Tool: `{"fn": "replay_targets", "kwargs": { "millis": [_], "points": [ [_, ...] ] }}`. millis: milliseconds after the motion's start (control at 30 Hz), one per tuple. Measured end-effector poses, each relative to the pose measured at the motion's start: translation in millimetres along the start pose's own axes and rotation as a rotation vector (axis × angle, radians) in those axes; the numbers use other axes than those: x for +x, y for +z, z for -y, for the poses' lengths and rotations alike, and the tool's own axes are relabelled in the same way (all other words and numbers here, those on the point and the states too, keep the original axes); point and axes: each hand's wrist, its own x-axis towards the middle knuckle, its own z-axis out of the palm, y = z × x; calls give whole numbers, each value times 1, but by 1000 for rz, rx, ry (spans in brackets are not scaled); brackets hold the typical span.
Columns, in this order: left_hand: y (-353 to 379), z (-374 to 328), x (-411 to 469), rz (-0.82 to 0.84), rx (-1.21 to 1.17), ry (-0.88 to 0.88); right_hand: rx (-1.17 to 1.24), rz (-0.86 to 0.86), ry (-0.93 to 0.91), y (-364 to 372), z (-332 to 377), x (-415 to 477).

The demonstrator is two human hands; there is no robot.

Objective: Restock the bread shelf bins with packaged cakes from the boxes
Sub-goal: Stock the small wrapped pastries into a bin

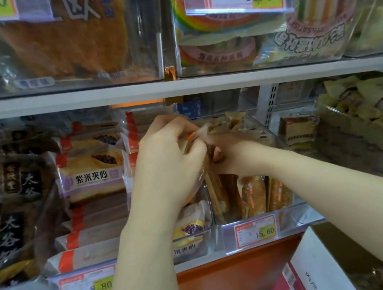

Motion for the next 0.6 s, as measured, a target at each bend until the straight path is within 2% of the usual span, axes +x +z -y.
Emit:
{"fn": "replay_targets", "kwargs": {
  "millis": [100,333,533,600],
  "points": [
    [-2,1,0,-17,-12,8,-186,55,-4,3,-1,4],
    [-1,1,-2,-23,-32,7,-399,144,61,0,1,9],
    [-2,-1,-3,-44,-50,8,-526,-44,121,2,-1,21],
    [-3,-1,-3,-56,-65,7,-524,-46,153,8,-1,21]
  ]
}}
